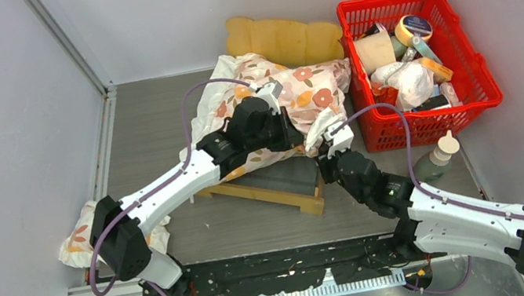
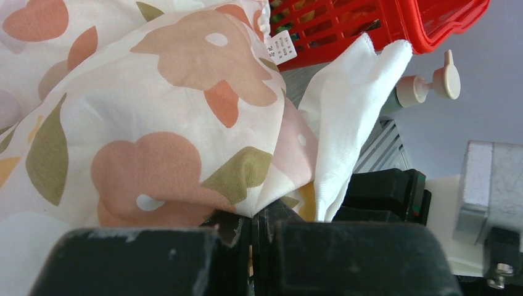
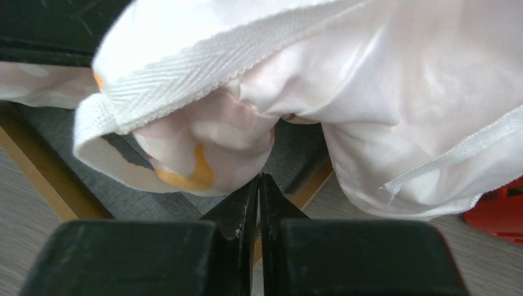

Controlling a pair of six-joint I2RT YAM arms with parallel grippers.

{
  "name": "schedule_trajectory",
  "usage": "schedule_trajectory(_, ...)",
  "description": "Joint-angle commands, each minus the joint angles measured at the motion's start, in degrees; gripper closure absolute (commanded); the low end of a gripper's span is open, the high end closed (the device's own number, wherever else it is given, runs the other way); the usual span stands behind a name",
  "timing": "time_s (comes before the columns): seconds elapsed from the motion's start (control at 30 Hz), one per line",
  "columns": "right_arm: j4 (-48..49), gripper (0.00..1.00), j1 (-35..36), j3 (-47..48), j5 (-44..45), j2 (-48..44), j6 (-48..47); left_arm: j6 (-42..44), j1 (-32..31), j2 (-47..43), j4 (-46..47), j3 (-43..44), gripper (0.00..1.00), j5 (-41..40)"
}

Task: Set up the pet bed
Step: Cross the ropes on the bed frame.

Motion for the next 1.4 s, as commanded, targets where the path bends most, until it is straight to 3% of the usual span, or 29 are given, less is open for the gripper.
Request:
schedule_trajectory(0.0,-0.3,0.94,1.6,3.8,2.6,-2.5,7.5,0.4,0.3,-1.4,4.6,3.2,1.0,0.8)
schedule_trajectory(0.27,-5.8,0.95,5.8,6.2,7.4,-1.0,12.7,1.0,0.4,-2.2,4.1,3.2,1.0,1.6)
schedule_trajectory(0.73,-37.4,0.95,21.7,22.5,32.6,13.0,40.4,1.9,0.4,-2.3,5.6,1.6,1.0,5.7)
schedule_trajectory(0.87,-49.0,0.95,22.9,26.4,37.2,17.4,52.6,2.1,0.4,-1.9,5.8,1.4,1.0,6.1)
schedule_trajectory(1.03,-56.2,0.95,23.5,28.2,39.4,20.8,61.0,2.3,0.4,-1.4,6.3,0.7,1.0,6.8)
schedule_trajectory(1.27,-62.4,0.95,23.9,33.3,42.7,23.3,62.8,2.8,0.4,-1.3,6.3,0.9,1.0,6.5)
schedule_trajectory(1.37,-69.2,0.95,24.2,36.0,44.1,25.4,69.6,2.9,0.4,-1.3,6.3,0.9,1.0,6.2)
